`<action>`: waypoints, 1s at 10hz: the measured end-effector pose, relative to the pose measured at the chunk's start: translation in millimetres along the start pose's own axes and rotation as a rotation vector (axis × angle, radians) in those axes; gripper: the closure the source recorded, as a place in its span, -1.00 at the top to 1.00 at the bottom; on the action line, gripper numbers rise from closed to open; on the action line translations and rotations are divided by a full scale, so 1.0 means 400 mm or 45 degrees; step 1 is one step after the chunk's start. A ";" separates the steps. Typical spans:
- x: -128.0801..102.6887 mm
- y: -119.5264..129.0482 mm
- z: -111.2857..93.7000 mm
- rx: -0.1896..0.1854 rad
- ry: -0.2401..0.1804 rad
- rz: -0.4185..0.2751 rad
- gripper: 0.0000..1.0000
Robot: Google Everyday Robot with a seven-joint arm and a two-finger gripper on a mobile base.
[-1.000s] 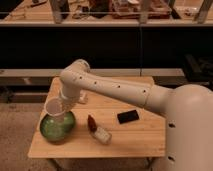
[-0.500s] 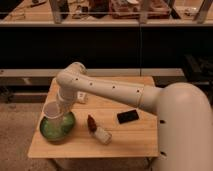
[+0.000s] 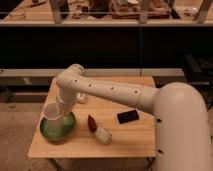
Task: Place the ceramic cup in the ceramic bowl
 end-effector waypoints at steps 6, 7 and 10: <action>0.049 0.028 0.032 -0.018 -0.003 0.013 -0.46; 0.052 0.028 0.034 -0.015 -0.002 0.014 -0.46; 0.010 0.011 0.059 -0.030 -0.017 0.011 -0.46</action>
